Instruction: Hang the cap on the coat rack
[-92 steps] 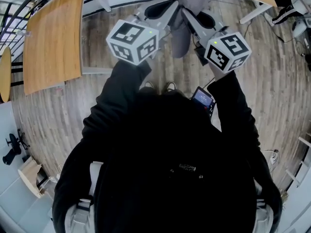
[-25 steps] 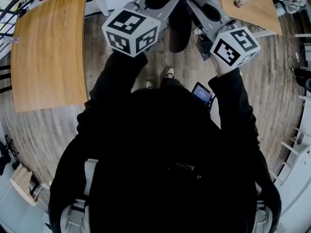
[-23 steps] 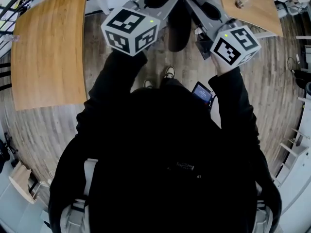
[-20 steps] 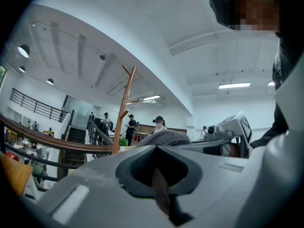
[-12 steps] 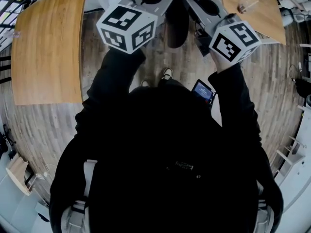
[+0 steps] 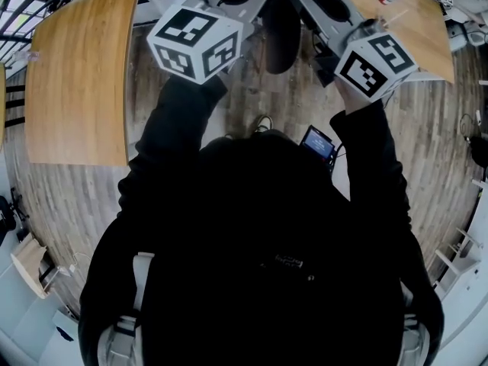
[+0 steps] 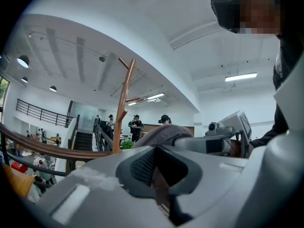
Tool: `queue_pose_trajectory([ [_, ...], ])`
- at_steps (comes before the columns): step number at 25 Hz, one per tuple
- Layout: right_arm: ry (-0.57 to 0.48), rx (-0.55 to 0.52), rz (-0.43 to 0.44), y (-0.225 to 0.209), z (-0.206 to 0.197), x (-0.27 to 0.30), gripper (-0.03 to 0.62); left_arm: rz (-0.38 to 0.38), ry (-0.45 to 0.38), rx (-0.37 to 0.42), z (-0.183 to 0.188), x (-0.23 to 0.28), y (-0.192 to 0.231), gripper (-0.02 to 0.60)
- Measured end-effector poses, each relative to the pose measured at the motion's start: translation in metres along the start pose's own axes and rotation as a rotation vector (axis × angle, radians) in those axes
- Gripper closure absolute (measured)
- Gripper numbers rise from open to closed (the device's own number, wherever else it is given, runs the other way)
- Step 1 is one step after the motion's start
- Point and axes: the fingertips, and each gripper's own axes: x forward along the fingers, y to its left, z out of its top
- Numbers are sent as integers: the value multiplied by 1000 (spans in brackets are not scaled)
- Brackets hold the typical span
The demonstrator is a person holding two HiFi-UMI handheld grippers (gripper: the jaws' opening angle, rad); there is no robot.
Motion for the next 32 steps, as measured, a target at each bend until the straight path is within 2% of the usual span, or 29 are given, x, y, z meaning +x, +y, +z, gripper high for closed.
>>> queue_pose_trajectory([
  [6, -18, 2, 35, -21, 7, -10, 577, 6, 7, 9, 2, 27, -5, 578],
  [16, -32, 34, 63, -36, 3, -10, 577, 5, 42, 26, -1, 42, -2, 578],
  [24, -36, -3, 64, -32, 8, -9, 577, -19, -5, 37, 11, 44, -2, 578],
  [32, -34, -42, 31, -45, 31, 10, 577, -79, -44, 47, 40, 66, 20, 578],
])
